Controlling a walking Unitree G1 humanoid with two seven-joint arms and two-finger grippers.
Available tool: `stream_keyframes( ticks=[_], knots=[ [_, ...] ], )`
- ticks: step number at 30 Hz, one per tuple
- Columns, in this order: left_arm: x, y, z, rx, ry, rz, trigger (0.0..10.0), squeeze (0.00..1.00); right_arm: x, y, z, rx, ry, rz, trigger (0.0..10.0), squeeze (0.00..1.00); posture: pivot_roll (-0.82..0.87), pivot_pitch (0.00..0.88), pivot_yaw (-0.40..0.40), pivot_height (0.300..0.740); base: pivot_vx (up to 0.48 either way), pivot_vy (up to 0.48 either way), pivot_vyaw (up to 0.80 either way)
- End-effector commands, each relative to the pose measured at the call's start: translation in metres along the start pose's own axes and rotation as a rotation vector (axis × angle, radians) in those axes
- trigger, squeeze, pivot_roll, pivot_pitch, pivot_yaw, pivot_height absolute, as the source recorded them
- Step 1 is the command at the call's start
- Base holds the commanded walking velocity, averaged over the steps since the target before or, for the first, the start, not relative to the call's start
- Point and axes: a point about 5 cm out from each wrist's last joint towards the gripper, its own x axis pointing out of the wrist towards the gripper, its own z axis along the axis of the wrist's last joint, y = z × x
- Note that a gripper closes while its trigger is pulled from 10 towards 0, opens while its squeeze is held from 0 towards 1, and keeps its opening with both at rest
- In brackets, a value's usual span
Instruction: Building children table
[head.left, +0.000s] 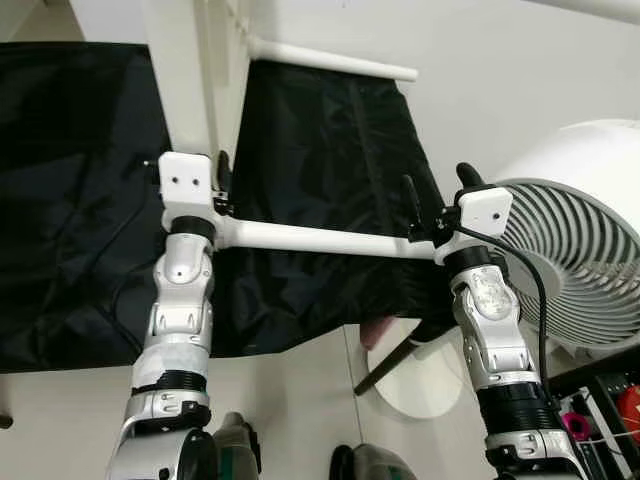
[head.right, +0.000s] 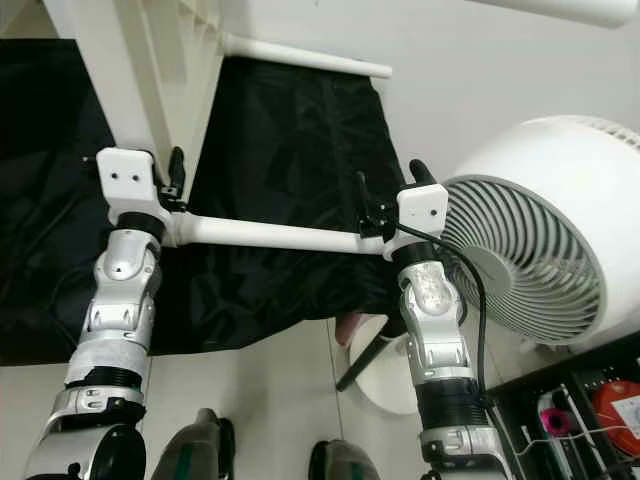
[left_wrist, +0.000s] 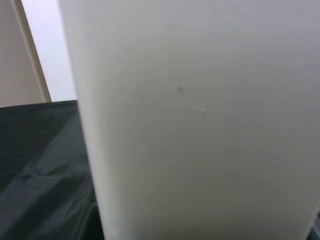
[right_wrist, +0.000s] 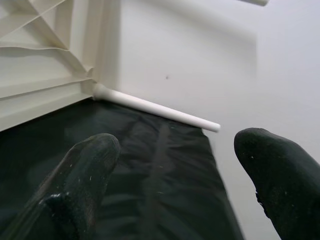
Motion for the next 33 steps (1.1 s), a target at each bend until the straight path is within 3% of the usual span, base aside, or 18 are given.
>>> stream_keyframes(
  ticks=[1, 33],
  knots=[
    [0.0051, 0.0243, 0.0087, -0.020, -0.035, 0.227, 10.0, 0.00, 0.0007, 0.0022, -0.0015, 0.009, 0.005, 0.002, 10.0, 0.00, 0.05, 0.067, -0.064, 0.740, 0.000, 0.454, 0.00],
    [0.0019, 0.0275, 0.0093, -0.019, -0.038, 0.246, 10.0, 0.00, 0.0010, 0.0039, -0.0017, 0.014, 0.004, 0.015, 10.0, 0.00, 0.05, 0.071, -0.070, 0.740, 0.000, 0.452, 0.00]
  ],
)
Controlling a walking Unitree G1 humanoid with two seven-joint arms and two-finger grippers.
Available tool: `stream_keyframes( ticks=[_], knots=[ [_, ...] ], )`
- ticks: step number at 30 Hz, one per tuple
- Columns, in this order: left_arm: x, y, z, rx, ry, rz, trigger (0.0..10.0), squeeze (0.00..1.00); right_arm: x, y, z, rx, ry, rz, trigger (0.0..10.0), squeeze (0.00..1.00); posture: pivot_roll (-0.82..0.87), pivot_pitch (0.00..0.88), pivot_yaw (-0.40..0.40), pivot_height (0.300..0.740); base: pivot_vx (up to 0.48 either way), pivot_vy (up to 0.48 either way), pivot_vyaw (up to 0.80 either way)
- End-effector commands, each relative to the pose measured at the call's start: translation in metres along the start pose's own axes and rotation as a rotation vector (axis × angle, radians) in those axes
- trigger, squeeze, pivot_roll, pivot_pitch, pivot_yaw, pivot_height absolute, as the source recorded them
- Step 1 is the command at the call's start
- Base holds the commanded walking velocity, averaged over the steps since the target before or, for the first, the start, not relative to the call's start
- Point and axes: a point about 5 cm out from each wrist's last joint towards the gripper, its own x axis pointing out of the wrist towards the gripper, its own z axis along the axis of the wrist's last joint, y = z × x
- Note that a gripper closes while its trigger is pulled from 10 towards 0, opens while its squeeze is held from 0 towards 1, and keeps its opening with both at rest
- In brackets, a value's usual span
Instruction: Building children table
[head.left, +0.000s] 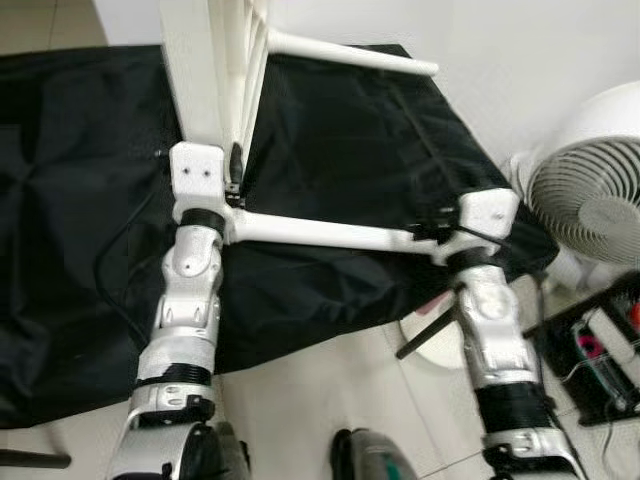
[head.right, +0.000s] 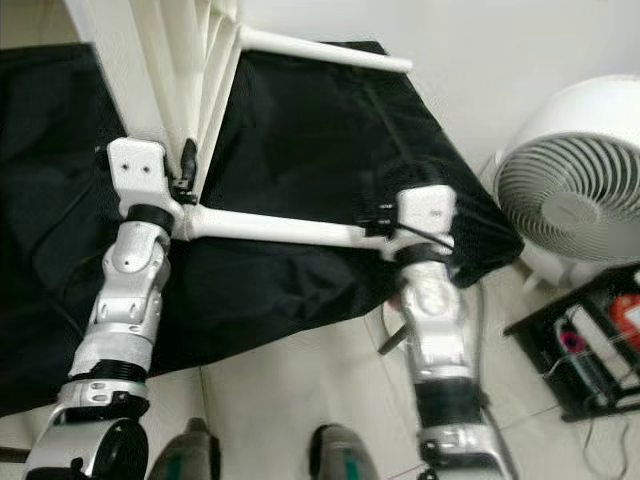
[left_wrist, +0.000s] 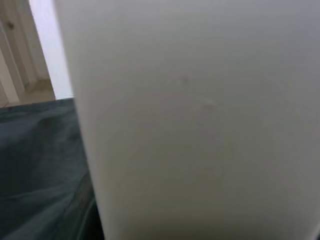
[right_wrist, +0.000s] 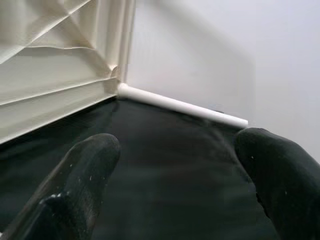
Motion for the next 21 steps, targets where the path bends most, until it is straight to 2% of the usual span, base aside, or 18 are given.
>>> stream_keyframes(
  ticks=[1, 5, 11, 14, 21],
  knots=[
    [-0.005, 0.030, 0.004, -0.003, -0.023, 0.258, 10.0, 0.00, -0.004, -0.011, -0.004, -0.019, 0.020, -0.029, 10.0, 0.00, 0.05, 0.071, -0.070, 0.740, 0.000, 0.450, 0.00],
    [-0.010, 0.032, 0.004, -0.010, -0.031, 0.280, 10.0, 0.00, -0.004, -0.011, -0.004, -0.020, 0.020, -0.029, 10.0, 0.00, 0.05, 0.073, -0.070, 0.740, 0.000, 0.356, 0.00],
    [-0.031, 0.026, 0.003, -0.061, -0.038, 0.269, 10.0, 0.00, -0.004, -0.012, -0.005, -0.024, 0.023, -0.024, 10.0, 0.00, 0.06, 0.082, -0.074, 0.740, 0.000, 0.000, 0.00],
    [-0.043, 0.029, 0.001, -0.049, -0.027, 0.304, 10.0, 0.00, -0.003, -0.012, -0.004, -0.024, 0.022, -0.019, 10.0, 0.00, 0.06, 0.085, -0.074, 0.740, 0.000, 0.000, 0.00],
    [-0.058, 0.037, 0.002, -0.039, -0.020, 0.373, 10.0, 0.00, -0.003, -0.012, -0.004, -0.025, 0.022, -0.013, 10.0, 0.00, 0.07, 0.088, -0.079, 0.740, 0.000, 0.000, 0.00]
  ],
)
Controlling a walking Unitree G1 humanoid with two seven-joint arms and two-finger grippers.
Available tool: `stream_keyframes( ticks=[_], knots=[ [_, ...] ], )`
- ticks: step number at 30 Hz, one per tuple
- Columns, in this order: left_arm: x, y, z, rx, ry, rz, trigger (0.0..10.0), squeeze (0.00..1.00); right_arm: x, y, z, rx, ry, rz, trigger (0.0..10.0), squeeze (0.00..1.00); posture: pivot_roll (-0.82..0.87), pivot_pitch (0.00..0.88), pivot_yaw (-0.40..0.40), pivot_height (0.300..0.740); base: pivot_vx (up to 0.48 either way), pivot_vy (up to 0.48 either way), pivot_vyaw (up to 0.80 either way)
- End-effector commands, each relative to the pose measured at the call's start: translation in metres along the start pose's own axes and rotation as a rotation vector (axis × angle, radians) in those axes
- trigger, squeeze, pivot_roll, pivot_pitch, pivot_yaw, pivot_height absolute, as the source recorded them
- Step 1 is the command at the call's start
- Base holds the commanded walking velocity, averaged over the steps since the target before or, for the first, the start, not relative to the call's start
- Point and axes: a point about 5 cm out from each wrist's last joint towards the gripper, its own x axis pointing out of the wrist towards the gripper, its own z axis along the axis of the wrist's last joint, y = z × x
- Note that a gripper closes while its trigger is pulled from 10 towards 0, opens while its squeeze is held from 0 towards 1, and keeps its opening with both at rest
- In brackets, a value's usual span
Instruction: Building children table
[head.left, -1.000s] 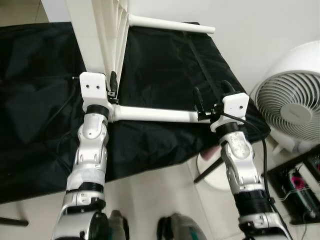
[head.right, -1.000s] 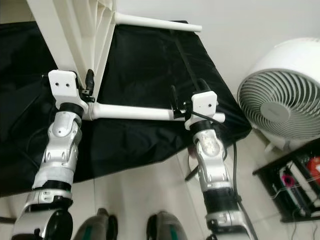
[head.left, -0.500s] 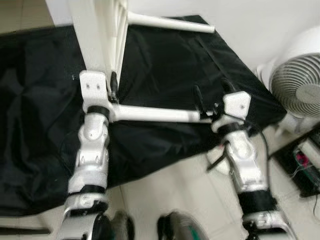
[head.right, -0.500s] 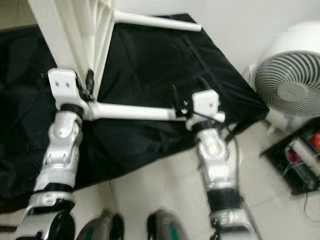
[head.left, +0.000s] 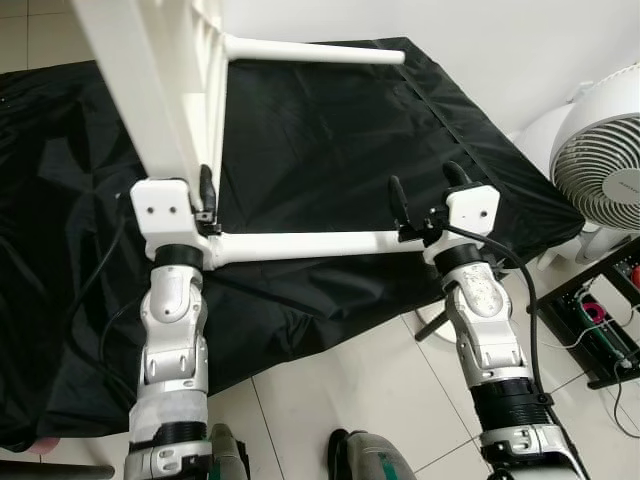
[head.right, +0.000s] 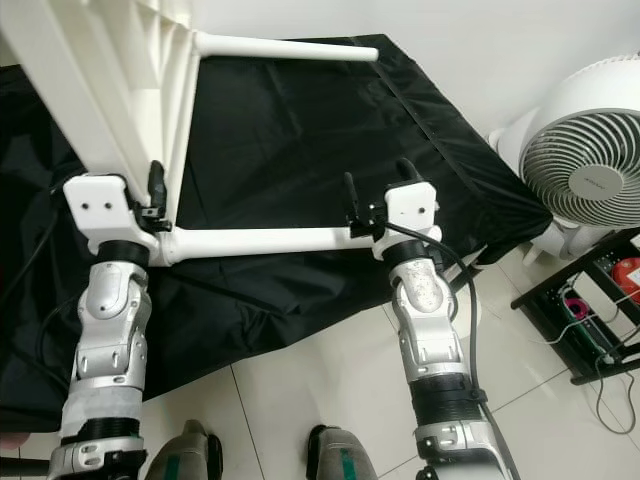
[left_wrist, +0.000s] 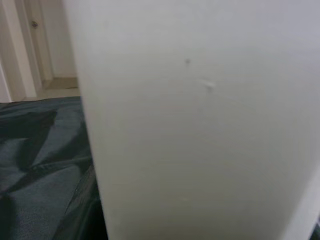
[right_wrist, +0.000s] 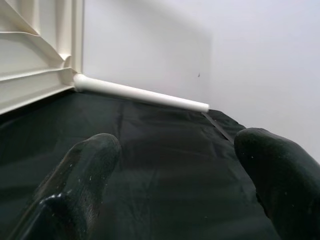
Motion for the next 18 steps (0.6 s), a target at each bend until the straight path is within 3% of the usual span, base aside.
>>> stream_keyframes(
  ticks=[1, 10, 12, 13, 18],
  knots=[
    [-0.011, 0.019, 0.000, -0.008, 0.008, 0.263, 10.0, 0.00, -0.002, -0.004, -0.003, 0.001, 0.012, -0.012, 10.0, 0.00, 0.07, 0.090, -0.080, 0.740, 0.000, 0.000, 0.00],
    [-0.032, 0.030, 0.016, 0.079, -0.034, 0.353, 10.0, 0.00, 0.003, -0.003, -0.003, 0.004, 0.008, 0.006, 10.0, 0.00, 0.08, 0.092, -0.091, 0.740, 0.000, 0.000, 0.00],
    [-0.042, 0.034, 0.020, 0.075, -0.033, 0.401, 10.0, 0.00, 0.003, -0.004, -0.003, 0.002, 0.007, 0.007, 10.0, 0.00, 0.09, 0.094, -0.093, 0.740, 0.000, 0.000, 0.00],
    [-0.048, 0.038, 0.023, 0.110, -0.041, 0.436, 10.0, 0.00, 0.003, -0.005, -0.003, 0.001, 0.008, 0.006, 10.0, 0.00, 0.09, 0.096, -0.095, 0.740, 0.000, 0.000, 0.00],
    [-0.063, 0.046, 0.030, 0.159, -0.055, 0.494, 10.0, 0.00, 0.004, -0.005, -0.004, 0.000, 0.010, 0.010, 10.0, 0.00, 0.10, 0.102, -0.105, 0.740, 0.000, 0.000, 0.00]
  ],
)
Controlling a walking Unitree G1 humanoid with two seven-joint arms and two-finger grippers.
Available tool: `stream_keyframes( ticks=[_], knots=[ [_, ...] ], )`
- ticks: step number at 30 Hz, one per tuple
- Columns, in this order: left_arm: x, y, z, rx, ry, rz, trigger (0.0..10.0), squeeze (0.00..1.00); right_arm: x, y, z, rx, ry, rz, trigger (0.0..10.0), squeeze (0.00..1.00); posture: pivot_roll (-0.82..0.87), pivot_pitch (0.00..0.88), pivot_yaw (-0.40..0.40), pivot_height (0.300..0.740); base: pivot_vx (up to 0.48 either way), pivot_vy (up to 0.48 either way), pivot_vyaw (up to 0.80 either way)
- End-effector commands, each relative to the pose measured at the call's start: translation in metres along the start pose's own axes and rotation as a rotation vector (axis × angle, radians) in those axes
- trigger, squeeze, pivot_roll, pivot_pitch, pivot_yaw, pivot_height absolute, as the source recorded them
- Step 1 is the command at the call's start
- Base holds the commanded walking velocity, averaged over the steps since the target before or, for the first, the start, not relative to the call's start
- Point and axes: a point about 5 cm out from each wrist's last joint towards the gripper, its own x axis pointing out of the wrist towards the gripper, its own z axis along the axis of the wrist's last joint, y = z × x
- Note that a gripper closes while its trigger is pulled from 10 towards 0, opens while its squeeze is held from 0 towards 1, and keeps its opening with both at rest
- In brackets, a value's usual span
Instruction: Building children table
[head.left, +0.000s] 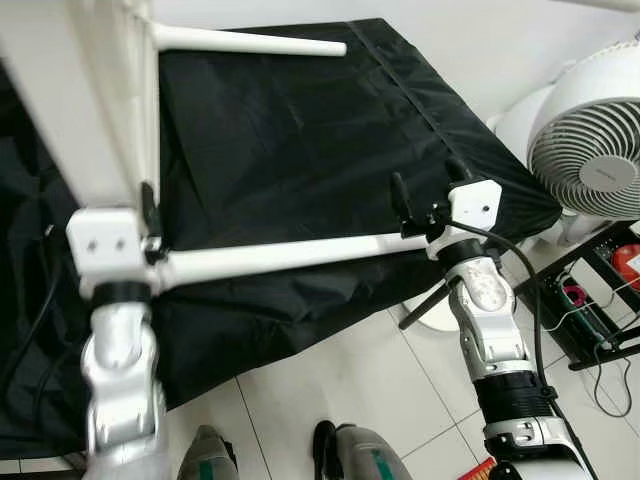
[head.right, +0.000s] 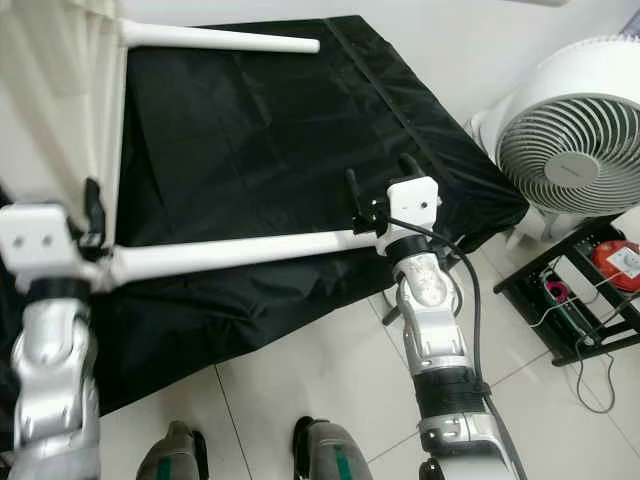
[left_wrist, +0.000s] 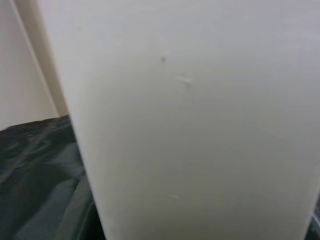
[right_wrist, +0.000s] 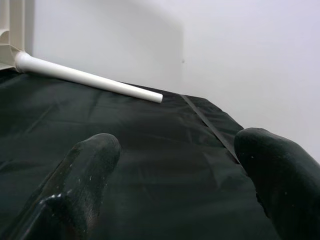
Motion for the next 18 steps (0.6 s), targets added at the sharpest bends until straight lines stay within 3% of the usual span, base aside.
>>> stream_keyframes(
  ticks=[1, 8, 15, 18],
  knots=[
    [-0.014, 0.008, 0.004, -0.061, 0.029, 0.389, 10.0, 0.00, -0.002, -0.002, -0.003, 0.005, 0.008, 0.000, 10.0, 0.00, 0.10, 0.102, -0.105, 0.740, 0.000, 0.000, 0.00],
    [-0.022, 0.028, 0.010, 0.003, 0.029, 0.534, 10.0, 0.00, 0.002, 0.001, -0.003, 0.009, 0.006, 0.017, 10.0, 0.00, 0.11, 0.106, -0.122, 0.740, 0.000, 0.000, 0.00],
    [-0.031, 0.032, 0.011, 0.073, 0.077, 0.595, 10.0, 0.00, 0.004, 0.000, -0.002, 0.009, 0.003, 0.027, 10.0, 0.00, 0.10, 0.107, -0.128, 0.740, 0.000, 0.000, 0.00],
    [-0.030, 0.028, 0.010, 0.046, 0.080, 0.572, 10.0, 0.00, 0.004, 0.000, -0.002, 0.007, 0.002, 0.029, 10.0, 0.00, 0.10, 0.106, -0.127, 0.740, 0.000, 0.000, 0.00]
  ],
)
